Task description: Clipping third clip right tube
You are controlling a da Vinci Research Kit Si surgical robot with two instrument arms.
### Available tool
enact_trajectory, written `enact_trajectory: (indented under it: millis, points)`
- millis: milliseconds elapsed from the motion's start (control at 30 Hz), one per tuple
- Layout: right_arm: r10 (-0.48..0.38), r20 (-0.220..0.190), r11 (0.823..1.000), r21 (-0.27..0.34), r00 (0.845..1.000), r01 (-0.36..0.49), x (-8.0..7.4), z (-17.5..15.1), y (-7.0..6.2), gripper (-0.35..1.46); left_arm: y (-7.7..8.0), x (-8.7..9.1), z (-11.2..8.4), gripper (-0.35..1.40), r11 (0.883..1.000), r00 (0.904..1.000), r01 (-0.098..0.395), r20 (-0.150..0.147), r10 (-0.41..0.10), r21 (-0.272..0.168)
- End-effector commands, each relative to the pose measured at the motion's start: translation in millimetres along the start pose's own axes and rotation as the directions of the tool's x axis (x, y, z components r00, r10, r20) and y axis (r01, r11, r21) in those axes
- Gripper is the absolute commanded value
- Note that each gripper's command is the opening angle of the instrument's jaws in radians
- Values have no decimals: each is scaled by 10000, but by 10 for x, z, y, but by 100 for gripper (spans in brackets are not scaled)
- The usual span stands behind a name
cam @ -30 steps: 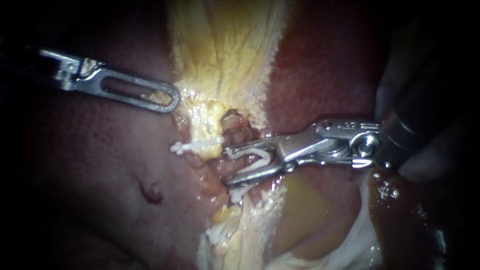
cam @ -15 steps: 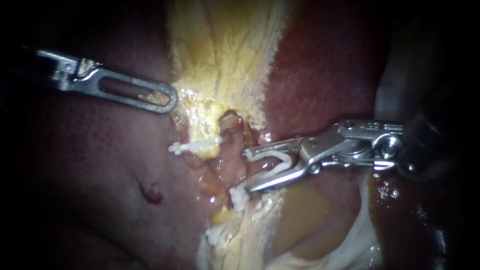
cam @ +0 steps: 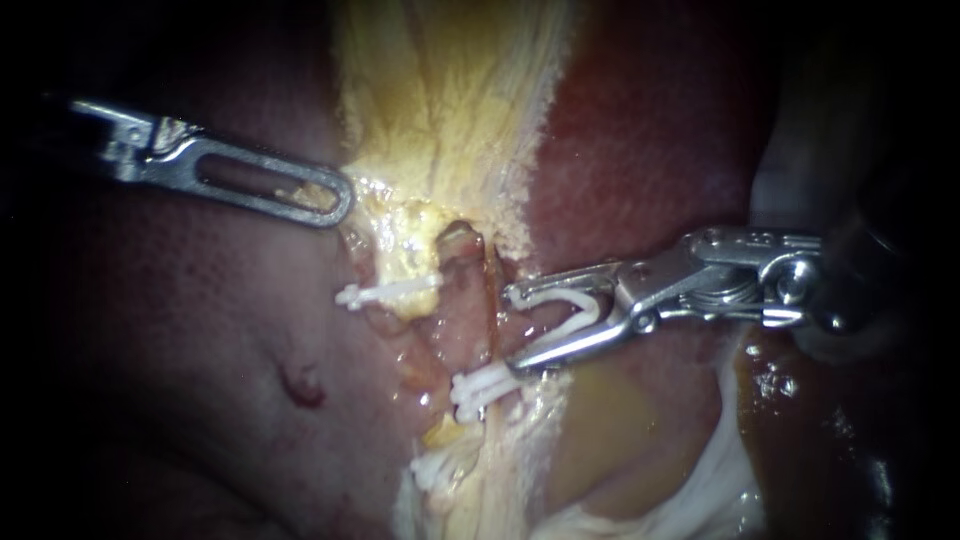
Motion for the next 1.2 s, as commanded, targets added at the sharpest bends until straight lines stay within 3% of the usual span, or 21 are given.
enact_trajectory:
  millis: [33, 533, 733, 1200]
  points:
    - [4, -9, 10000, -38, 10000, -4, -1, 0, 1, 50, 0, 0, 0, -35, 10000, 10000, 3, 2, -3, -5]
    - [-7, -86, 9997, -230, 10000, 5, -1, 21, 21, 50, 0, 0, 1, -35, 10000, 10000, 4, 8, -4, -12]
    - [-71, -411, 10000, -32, 9991, 69, 0, 40, 27, 50, 0, 0, 2, -35, 10000, 10000, 4, 12, -4, -17]
    - [118, -960, 9993, 377, 9953, -82, 6, 41, 24, 50, 0, 0, 2, -35, 10000, 10000, 3, 12, -3, -16]
